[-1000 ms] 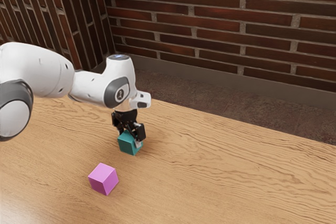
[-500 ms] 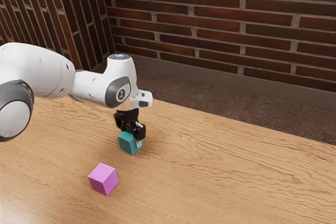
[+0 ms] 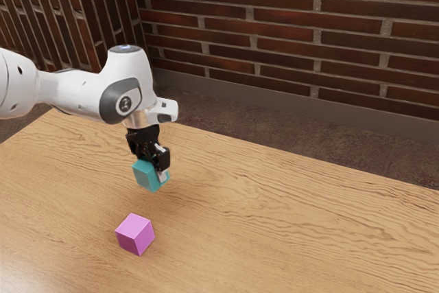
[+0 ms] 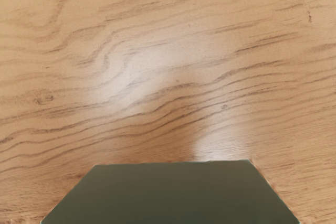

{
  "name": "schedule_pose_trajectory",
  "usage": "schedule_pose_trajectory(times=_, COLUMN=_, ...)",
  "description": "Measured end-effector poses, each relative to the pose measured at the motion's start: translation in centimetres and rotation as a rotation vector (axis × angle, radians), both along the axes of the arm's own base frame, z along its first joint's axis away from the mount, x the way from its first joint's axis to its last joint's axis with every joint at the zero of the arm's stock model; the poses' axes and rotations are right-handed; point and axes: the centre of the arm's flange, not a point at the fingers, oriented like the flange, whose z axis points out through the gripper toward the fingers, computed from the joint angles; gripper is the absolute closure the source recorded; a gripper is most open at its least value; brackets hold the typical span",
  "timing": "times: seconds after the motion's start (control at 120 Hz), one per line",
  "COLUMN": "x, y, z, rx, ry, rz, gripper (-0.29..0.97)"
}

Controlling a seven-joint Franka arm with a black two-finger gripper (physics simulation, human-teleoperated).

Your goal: Pick up the blue block with one arm, and put the blue block on the pink block with one arm

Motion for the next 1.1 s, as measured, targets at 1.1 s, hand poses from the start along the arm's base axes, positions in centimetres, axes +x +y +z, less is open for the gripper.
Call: schedule_pose_trajectory(times=1.1, x=-7.2, y=-5.5, z=-2.0, rx=0.049, ry=-0.001, rz=0.049, gripper=0.29)
